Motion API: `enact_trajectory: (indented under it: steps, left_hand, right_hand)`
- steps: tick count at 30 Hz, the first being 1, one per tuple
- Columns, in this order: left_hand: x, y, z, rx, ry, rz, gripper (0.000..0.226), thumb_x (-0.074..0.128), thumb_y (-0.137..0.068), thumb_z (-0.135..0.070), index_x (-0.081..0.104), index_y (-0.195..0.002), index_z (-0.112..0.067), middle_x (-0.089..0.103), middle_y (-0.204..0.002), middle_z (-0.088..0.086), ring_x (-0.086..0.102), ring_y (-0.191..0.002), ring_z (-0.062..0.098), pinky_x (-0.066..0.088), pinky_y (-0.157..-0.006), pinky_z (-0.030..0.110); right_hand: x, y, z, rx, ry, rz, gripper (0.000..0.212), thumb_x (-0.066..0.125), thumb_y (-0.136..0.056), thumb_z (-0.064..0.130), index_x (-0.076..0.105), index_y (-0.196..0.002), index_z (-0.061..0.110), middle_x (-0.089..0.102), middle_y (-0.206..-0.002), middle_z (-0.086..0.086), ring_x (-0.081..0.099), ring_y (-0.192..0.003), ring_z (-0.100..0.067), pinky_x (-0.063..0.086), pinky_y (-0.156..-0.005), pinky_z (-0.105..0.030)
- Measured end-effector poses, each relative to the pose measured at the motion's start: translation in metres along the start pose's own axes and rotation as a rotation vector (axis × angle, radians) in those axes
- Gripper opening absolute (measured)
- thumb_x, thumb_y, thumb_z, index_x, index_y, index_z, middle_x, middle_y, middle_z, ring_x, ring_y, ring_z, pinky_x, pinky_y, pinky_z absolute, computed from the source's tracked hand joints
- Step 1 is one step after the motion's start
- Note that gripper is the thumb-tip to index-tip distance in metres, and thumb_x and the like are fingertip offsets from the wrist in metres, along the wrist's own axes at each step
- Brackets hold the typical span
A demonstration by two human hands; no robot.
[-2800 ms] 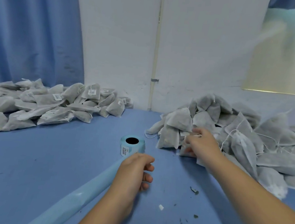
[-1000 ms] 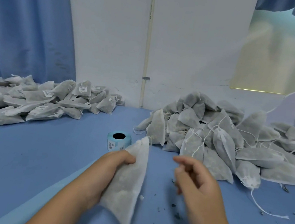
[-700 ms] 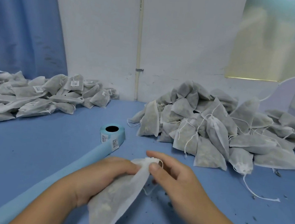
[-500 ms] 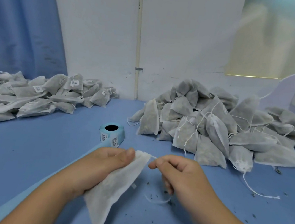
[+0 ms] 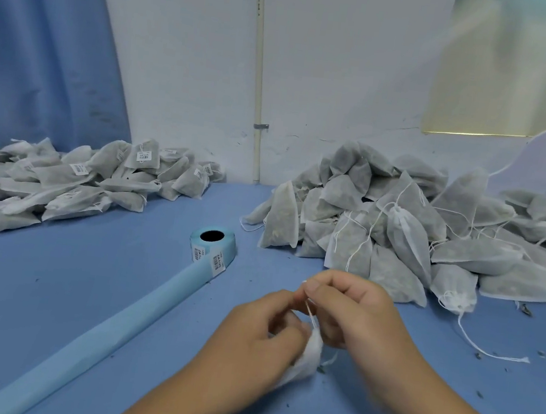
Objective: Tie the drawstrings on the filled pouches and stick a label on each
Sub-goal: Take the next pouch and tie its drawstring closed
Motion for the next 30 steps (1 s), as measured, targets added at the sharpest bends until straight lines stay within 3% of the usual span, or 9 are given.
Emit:
enact_trajectory:
  steps: [4, 7, 10, 12, 16, 21, 25, 28, 30]
  left_hand:
    - [0.001, -0.001, 0.003, -0.111, 0.326, 0.031, 0.025, 0.062, -0.072, -0.048, 0.07, -0.073, -0.024, 0.061, -0.067, 0.006, 0.064, -0.067, 0.034, 0.047, -0.067, 0.03]
    - [0.001, 0.002, -0.002, -0.146, 0.501, 0.102, 0.023, 0.065, -0.077, -0.039, 0.066, -0.067, -0.019, 0.056, -0.054, 0.007, 0.064, -0.054, 0.029, 0.049, -0.056, 0.029]
    - [-0.002, 0.004, -0.006, -0.133, 0.576, 0.143, 0.034, 0.07, -0.07, -0.048, 0.066, -0.068, -0.014, 0.052, -0.052, 0.01, 0.055, -0.047, 0.024, 0.046, -0.053, 0.029]
    - [-0.007, 0.005, -0.009, -0.116, 0.602, 0.121, 0.038, 0.071, -0.067, -0.051, 0.067, -0.068, -0.013, 0.051, -0.054, 0.009, 0.051, -0.047, 0.023, 0.044, -0.053, 0.028]
    - [-0.016, 0.006, -0.017, -0.083, 0.638, 0.021, 0.033, 0.072, -0.07, -0.045, 0.074, -0.072, -0.012, 0.057, -0.061, 0.004, 0.047, -0.051, 0.018, 0.041, -0.053, 0.027]
    - [-0.028, 0.008, -0.021, -0.074, 0.472, -0.167, 0.022, 0.077, -0.071, -0.04, 0.08, -0.084, -0.022, 0.066, -0.067, -0.002, 0.055, -0.056, 0.006, 0.041, -0.068, 0.03]
    - [-0.041, 0.008, -0.019, -0.008, 0.159, -0.35, 0.017, 0.063, -0.086, -0.032, 0.077, -0.077, -0.035, 0.065, -0.06, -0.012, 0.052, -0.052, -0.003, 0.04, -0.053, 0.011]
    - [-0.041, 0.008, -0.024, 0.173, -0.411, -0.335, 0.027, 0.056, -0.091, -0.04, 0.063, -0.07, -0.025, 0.057, -0.059, -0.013, 0.049, -0.058, 0.008, 0.042, -0.055, 0.026]
    - [-0.035, 0.007, -0.022, 0.229, -0.515, -0.241, 0.03, 0.048, -0.087, -0.042, 0.052, -0.064, -0.023, 0.049, -0.058, -0.009, 0.043, -0.058, 0.01, 0.038, -0.055, 0.031]
  right_hand:
    - [-0.011, -0.002, 0.001, 0.002, 0.021, -0.086, 0.022, 0.059, -0.084, 0.014, 0.069, -0.065, 0.017, 0.035, -0.044, 0.007, 0.028, -0.042, -0.01, 0.026, -0.044, -0.019]
    - [-0.018, -0.003, 0.001, -0.003, 0.049, -0.132, 0.019, 0.061, -0.085, 0.014, 0.07, -0.068, 0.016, 0.035, -0.046, 0.005, 0.028, -0.045, -0.012, 0.025, -0.045, -0.02]
    - [-0.019, -0.003, 0.001, -0.001, 0.109, -0.162, 0.018, 0.065, -0.085, 0.019, 0.07, -0.068, 0.017, 0.042, -0.045, 0.012, 0.034, -0.044, -0.006, 0.029, -0.046, -0.015]
    - [-0.016, -0.002, -0.002, 0.018, 0.139, -0.155, 0.019, 0.067, -0.084, 0.025, 0.07, -0.066, 0.02, 0.046, -0.047, 0.016, 0.038, -0.043, -0.001, 0.032, -0.047, -0.013]
    - [-0.004, 0.0, -0.008, 0.039, 0.206, -0.111, 0.022, 0.068, -0.085, 0.029, 0.068, -0.065, 0.02, 0.047, -0.054, 0.005, 0.035, -0.049, -0.01, 0.03, -0.048, -0.018]
    - [-0.004, 0.002, -0.001, -0.06, 0.333, -0.127, 0.022, 0.065, -0.087, 0.025, 0.065, -0.066, 0.017, 0.035, -0.041, 0.013, 0.03, -0.04, -0.005, 0.025, -0.042, -0.012]
    - [0.0, 0.005, 0.004, -0.175, 0.434, -0.079, 0.016, 0.064, -0.088, 0.026, 0.065, -0.072, 0.024, 0.036, -0.041, 0.011, 0.031, -0.041, -0.007, 0.025, -0.044, -0.017]
    - [0.008, 0.009, 0.009, -0.3, 0.535, -0.011, 0.015, 0.064, -0.088, 0.025, 0.065, -0.073, 0.023, 0.032, -0.041, 0.008, 0.03, -0.043, -0.01, 0.026, -0.047, -0.022]
    - [0.011, 0.012, 0.012, -0.375, 0.576, 0.005, 0.017, 0.063, -0.086, 0.028, 0.063, -0.071, 0.019, 0.032, -0.042, 0.007, 0.03, -0.044, -0.011, 0.026, -0.047, -0.021]
Point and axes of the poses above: each hand's wrist, its own y-axis away from the middle knuckle, its own x-axis out of the palm, z = x × y, the point moved 6 cm from there along -y, towards the middle knuckle
